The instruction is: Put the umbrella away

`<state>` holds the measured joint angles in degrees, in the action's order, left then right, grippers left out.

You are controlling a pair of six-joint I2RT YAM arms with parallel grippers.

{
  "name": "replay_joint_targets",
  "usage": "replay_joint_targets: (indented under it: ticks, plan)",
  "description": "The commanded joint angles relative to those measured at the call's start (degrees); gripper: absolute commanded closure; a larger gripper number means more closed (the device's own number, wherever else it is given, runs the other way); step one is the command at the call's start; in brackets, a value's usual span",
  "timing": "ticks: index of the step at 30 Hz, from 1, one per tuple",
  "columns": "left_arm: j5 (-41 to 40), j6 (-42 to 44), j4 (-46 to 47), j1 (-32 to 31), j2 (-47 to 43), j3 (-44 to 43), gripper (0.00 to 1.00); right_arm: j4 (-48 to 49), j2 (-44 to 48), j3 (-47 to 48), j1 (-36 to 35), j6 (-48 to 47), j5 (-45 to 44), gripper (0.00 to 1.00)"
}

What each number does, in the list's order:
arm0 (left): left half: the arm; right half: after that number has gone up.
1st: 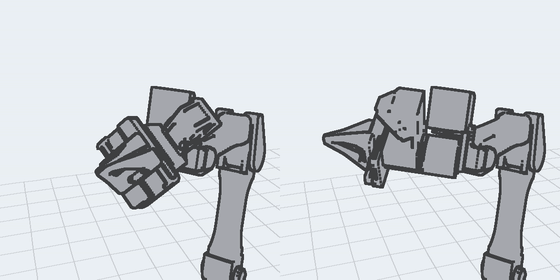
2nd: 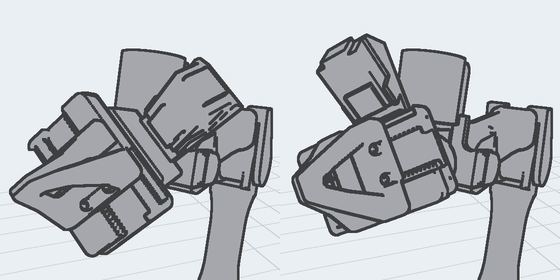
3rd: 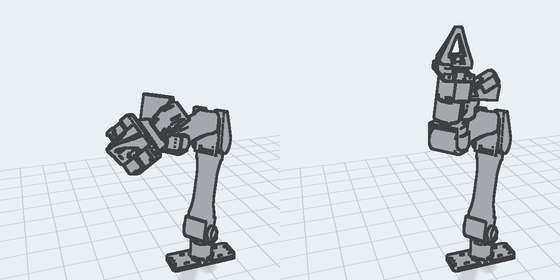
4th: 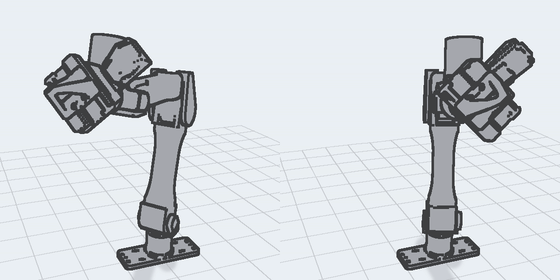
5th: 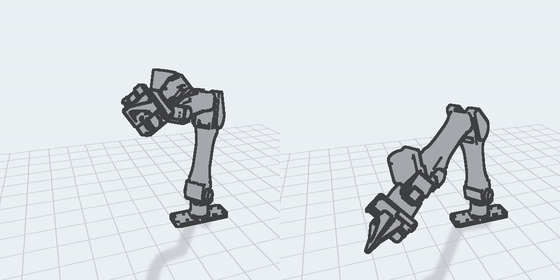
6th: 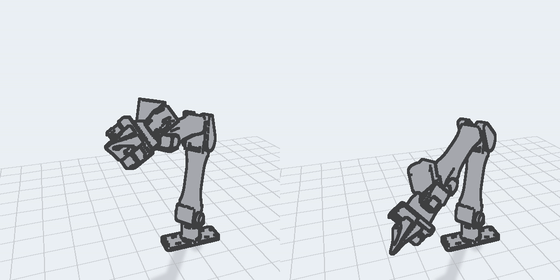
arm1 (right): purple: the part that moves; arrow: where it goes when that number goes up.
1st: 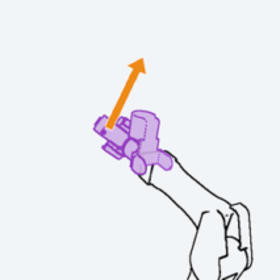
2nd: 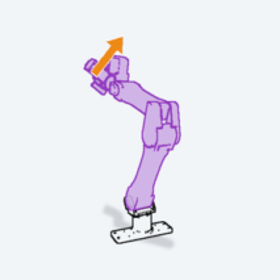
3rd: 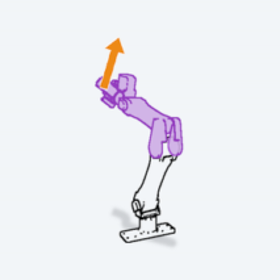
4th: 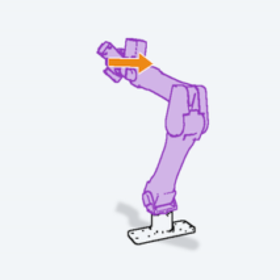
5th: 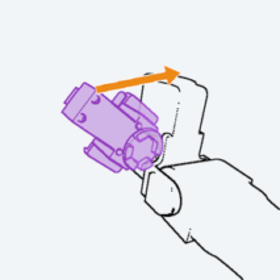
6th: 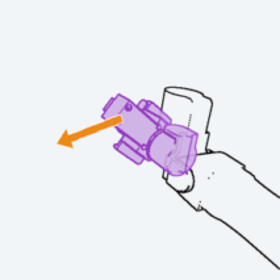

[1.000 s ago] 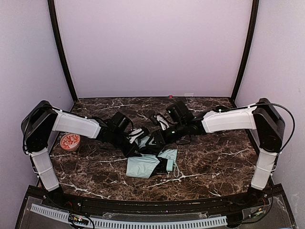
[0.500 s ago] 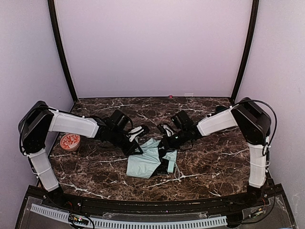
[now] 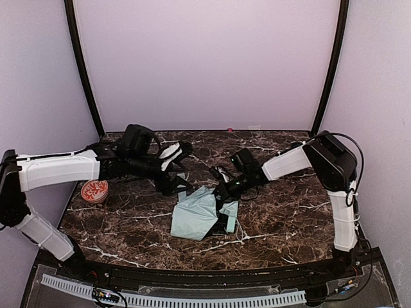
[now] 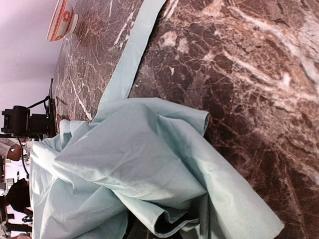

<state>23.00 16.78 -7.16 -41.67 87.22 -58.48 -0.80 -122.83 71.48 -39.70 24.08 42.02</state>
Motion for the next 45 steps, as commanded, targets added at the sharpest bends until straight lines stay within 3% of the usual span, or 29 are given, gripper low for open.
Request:
replay_joint_targets:
  ticks: [1,4,7,9,10,13,16,19,25,31,35,39,41,45]
  plan:
    - [5.7,16.7,-1.6,-2.8,-9.6,2.6,0.24,-7.4,-4.8,1.2,0.7,-3.5,-4.6,0.99]
    - [7.4,29.3,-9.4,-6.7,-10.5,6.8,0.21,-8.4,-5.8,2.8,0.8,-4.1,-3.2,0.98]
    - [3.2,34.3,-9.7,-8.5,-7.7,7.7,0.16,-11.0,-6.4,4.5,0.8,-5.4,-3.3,0.98]
    - [-0.2,35.5,-9.3,-8.6,-5.2,6.7,0.04,-11.2,-6.1,4.5,0.8,-5.4,-3.1,0.98]
    - [-1.4,36.2,-9.2,-8.6,-4.0,6.3,0.02,-11.1,-6.1,4.4,0.8,-5.4,-3.0,0.98]
    - [-2.3,38.3,-7.9,-8.6,-0.5,6.6,0.01,-11.0,-6.2,4.6,0.8,-5.3,-3.2,0.98]
    - [-6.3,34.4,-3.1,-8.6,4.6,7.2,0.01,-9.4,-6.3,4.3,0.8,-4.1,-2.8,0.98]
    - [-4.9,33.0,-5.0,-9.5,9.1,6.3,0.01,-9.1,-7.0,5.4,0.8,-3.6,-2.4,0.98]
    - [-3.1,27.0,-12.6,-12.0,16.7,1.8,0.09,-11.0,-5.6,11.5,1.3,-3.6,-3.2,0.91]
    - [-0.7,22.1,-19.7,-12.5,22.7,-1.7,0.14,-9.3,-0.4,15.9,4.5,1.1,-5.5,0.76]
    - [-0.8,19.5,-22.0,-12.5,26.6,-2.6,0.14,-8.4,6.7,14.6,7.1,4.1,-7.3,0.68]
    - [-1.7,18.4,-22.0,-12.6,28.6,-2.7,0.18,-8.8,16.3,10.7,8.9,3.5,-10.0,0.67]
    - [-3.4,17.7,-22.0,-12.6,29.5,-2.8,0.25,-10.3,21.1,8.6,8.9,1.3,-10.8,0.65]
    - [-8.0,16.5,-19.2,-12.6,29.9,-1.7,0.51,-8.8,30.4,0.5,8.6,-3.1,-11.5,0.61]
